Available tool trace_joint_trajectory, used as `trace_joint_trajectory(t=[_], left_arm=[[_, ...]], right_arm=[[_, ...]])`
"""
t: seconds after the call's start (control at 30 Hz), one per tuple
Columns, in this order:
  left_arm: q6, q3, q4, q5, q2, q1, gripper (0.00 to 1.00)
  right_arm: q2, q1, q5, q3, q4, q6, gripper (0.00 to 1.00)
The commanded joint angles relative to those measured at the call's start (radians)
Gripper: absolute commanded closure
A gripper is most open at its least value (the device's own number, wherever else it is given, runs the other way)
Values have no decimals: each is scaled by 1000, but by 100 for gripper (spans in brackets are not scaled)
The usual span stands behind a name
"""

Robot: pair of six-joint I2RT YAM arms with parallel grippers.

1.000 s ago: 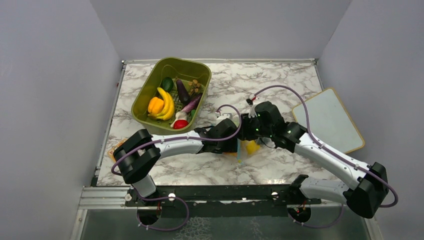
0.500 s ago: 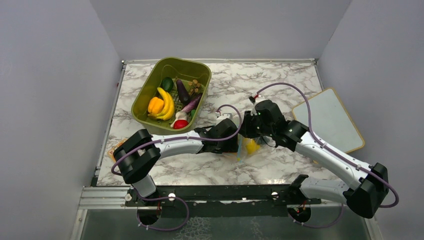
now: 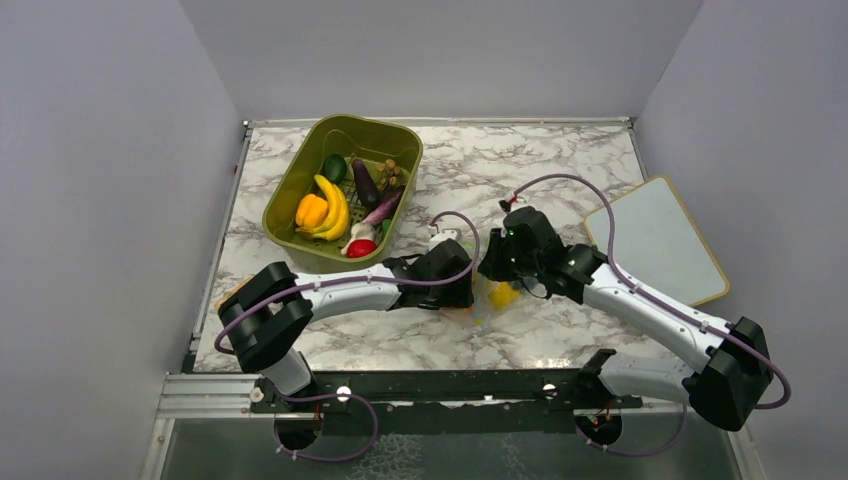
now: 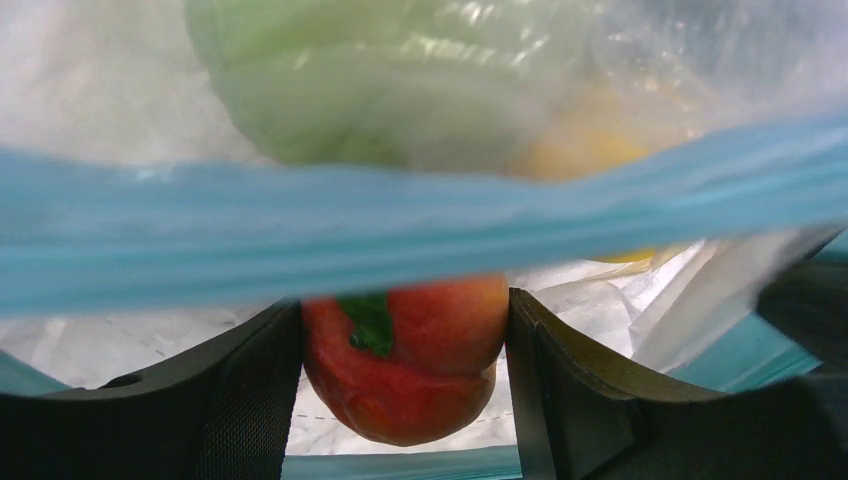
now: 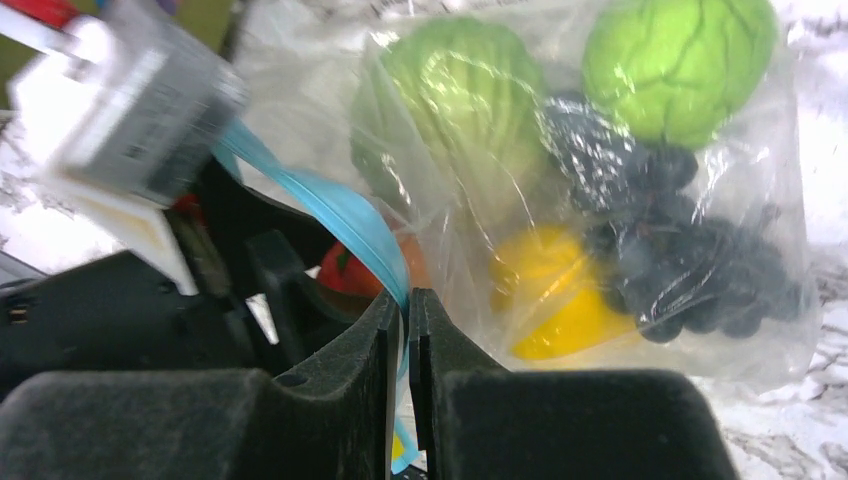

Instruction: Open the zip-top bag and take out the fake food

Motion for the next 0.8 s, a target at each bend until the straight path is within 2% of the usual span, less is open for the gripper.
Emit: trace_joint_trajectory(t=[0.0,0.23,0.3,0.33,0.43,0.57,0.63,0.77], left_arm=[[18,-5,6,28,29,-5,64],[30,23,-6,21,67,-17,47],[32,32,-21,18,72,-19,46],[34,34,-22,18,70,-20,48],[43,35,-22,6,49,-24,69],[52,33,-22,-3,11,-25,87],[55,30,-23,-5,-12,-25,94],[46,7,-27,-35,-78,-25,98]], right_arm=[[-27,2,34,-72,26,85,90],[-40,0,26,-130,47,119,90],[-44,-1,26,-135,51,122,90],[-45,-1,23,-135,52,123,90],[-50,-1,30,-132,50,122,90],[-61,-1,45,-131,45,120,90],[-70,-1,51,-132,44,120,90],[-79,-2,55,-132,46,116,90]])
